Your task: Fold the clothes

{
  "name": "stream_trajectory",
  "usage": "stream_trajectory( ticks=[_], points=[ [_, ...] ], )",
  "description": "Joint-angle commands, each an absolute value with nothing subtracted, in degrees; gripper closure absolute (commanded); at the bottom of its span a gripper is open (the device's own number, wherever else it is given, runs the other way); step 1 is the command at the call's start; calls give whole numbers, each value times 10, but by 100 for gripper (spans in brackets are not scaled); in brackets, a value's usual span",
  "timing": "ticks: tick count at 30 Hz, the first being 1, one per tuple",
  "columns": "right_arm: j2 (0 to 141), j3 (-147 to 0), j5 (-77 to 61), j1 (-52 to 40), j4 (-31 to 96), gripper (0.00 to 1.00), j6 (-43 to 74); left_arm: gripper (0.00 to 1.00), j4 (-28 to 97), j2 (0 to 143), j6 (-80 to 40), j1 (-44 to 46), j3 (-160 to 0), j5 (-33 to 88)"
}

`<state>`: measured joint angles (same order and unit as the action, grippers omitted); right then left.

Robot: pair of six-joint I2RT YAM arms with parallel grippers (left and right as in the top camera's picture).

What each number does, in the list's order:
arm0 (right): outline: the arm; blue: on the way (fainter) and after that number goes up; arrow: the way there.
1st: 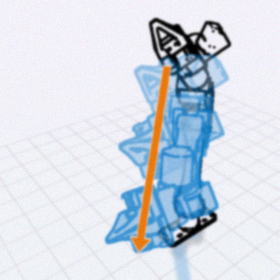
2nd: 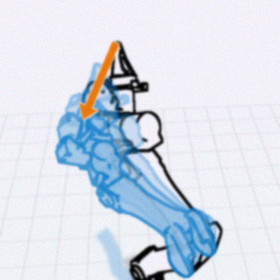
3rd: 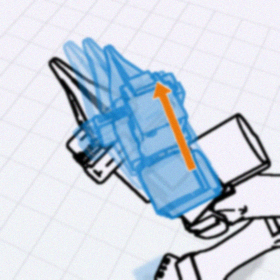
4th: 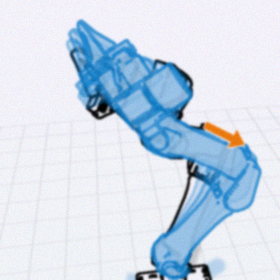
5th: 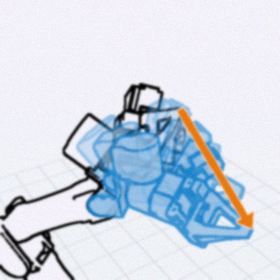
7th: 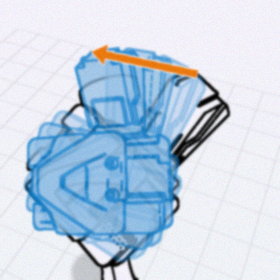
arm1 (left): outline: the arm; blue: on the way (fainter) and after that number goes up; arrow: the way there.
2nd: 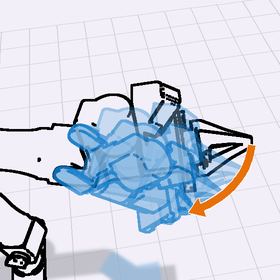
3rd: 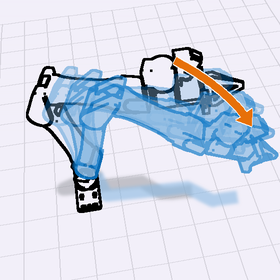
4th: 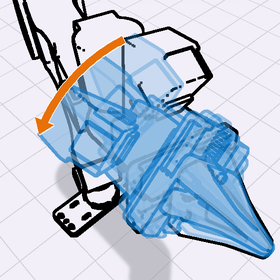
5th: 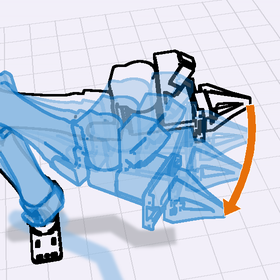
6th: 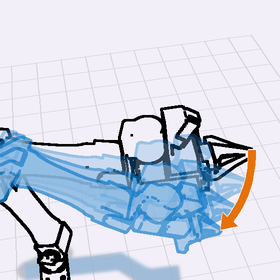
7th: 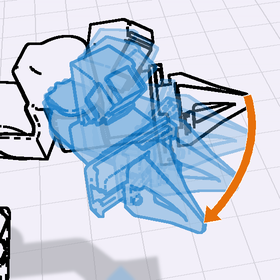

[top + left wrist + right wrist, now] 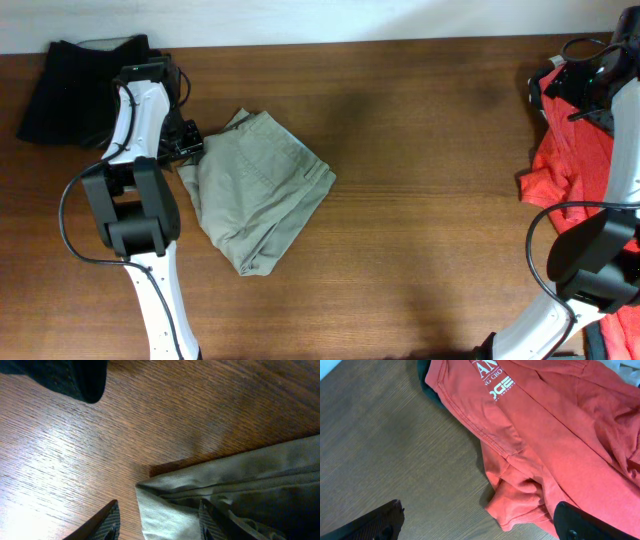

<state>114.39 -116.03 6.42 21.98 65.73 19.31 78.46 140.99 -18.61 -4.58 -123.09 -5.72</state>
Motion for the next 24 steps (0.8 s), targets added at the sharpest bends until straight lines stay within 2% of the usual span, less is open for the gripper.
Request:
stream_trajectory(
  ticks=[1, 4, 5, 7, 9, 14, 19, 24],
  points=[
    [1140, -1163, 69, 218, 658, 1, 196, 53, 783, 1388, -183, -47, -1218, -44],
    [1140, -1163, 69, 218, 658, 1, 196, 57, 769, 1388, -183, -46, -1185, -38],
    [1140, -1163, 69, 218, 658, 1, 196, 64, 762, 1388, -183, -46, -1171, -38],
    [1140, -1163, 69, 218, 658, 1, 196, 70, 759, 1388, -183, -46, -1171, -38],
    [1140, -1163, 69, 218, 658, 1, 196, 83, 755, 1388, -183, -46, -1171, -39],
    [1140, -1163, 69, 218, 658, 1, 196, 99, 770, 1387, -183, -46, -1185, -67],
    [1140, -1163, 69, 218, 658, 1, 196, 100, 835, 1386, -207, -47, -1241, -126],
    [1140, -1163, 69, 218, 658, 1, 196, 100, 873, 1382, -214, -47, -1264, -129]
  ],
)
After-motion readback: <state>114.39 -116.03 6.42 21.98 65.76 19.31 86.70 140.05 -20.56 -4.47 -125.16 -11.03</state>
